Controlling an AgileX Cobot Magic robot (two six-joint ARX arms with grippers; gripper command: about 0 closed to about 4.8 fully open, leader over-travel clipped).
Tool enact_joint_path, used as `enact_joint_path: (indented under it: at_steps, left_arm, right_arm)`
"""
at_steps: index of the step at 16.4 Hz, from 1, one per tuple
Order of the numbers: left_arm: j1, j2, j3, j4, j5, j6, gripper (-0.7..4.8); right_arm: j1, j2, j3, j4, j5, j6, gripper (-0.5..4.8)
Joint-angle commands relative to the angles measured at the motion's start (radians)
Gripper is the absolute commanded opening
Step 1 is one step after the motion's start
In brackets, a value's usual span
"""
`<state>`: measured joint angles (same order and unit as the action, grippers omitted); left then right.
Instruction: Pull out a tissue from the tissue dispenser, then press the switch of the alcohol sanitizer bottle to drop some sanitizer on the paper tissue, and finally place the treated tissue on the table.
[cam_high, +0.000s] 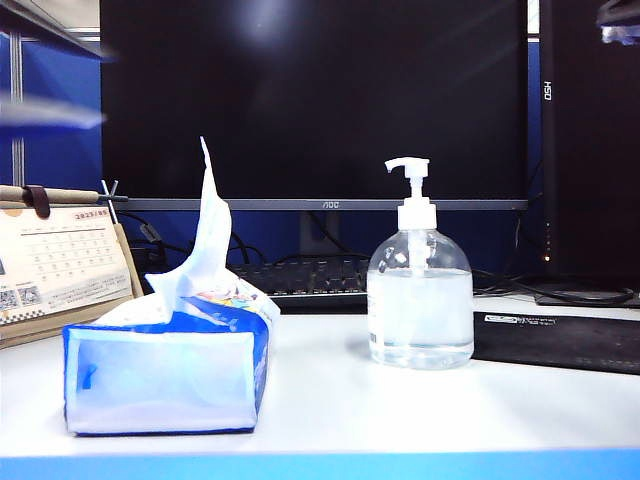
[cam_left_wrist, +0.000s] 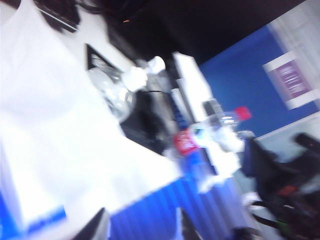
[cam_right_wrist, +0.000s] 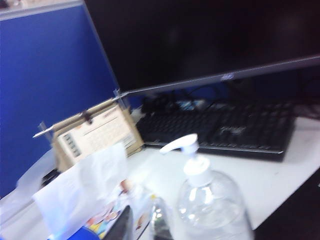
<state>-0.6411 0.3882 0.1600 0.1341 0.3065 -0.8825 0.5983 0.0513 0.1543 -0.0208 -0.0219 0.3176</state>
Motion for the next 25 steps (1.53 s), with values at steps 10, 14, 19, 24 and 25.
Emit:
enact_joint_path:
  at_steps: [10,14,19,24,25]
  left_arm:
    - [-0.047,0.699,0.417,-0.198,-0.238,0.41,3.19]
    - [-0.048,0.7,0.417,-0.159,-0.193,0.35,3.19]
    - [-0.048,0.705,0.417,-0.194,-0.198,0.346,3.18]
    - [-0.048,0.796,0.417,-0.19,-0.194,0.349,3.07]
    - [-0.048,0.822,0.417,-0.19,-0.198,0.352,3.04]
  right_arm:
    - [-0.006,0.0,0.011,-0.061,0.005,-0.008,0.55]
    - [-0.005,0.0,0.01,-0.08,0.004,-0.035,0.55]
    - [-0.005,0.0,0.01,-0.087,0.003,-0.034,0.55]
    - [-0.005,0.0,0.01,-0.113,0.003,-0.034,0.55]
    - [-0.005,-0.001,0.01,-0.114,0.001,-0.034,0.54]
